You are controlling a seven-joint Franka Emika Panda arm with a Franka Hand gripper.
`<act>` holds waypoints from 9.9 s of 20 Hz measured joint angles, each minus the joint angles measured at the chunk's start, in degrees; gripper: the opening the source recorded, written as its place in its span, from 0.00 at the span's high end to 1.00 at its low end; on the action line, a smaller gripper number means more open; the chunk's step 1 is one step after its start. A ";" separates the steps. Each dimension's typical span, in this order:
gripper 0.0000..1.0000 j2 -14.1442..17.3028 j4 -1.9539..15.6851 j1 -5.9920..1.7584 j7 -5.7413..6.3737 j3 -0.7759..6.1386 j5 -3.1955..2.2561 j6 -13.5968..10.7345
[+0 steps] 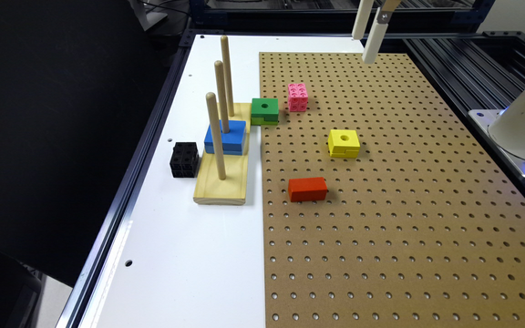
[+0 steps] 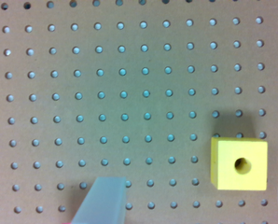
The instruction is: Pick up pink block.
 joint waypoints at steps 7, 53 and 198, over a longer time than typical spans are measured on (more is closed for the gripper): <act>0.00 0.53 0.62 -0.48 -0.38 0.00 -0.02 0.00; 0.00 15.25 12.93 -6.51 -6.25 -0.01 -0.08 1.92; 1.00 18.96 16.98 -6.46 -6.30 0.57 -0.07 1.73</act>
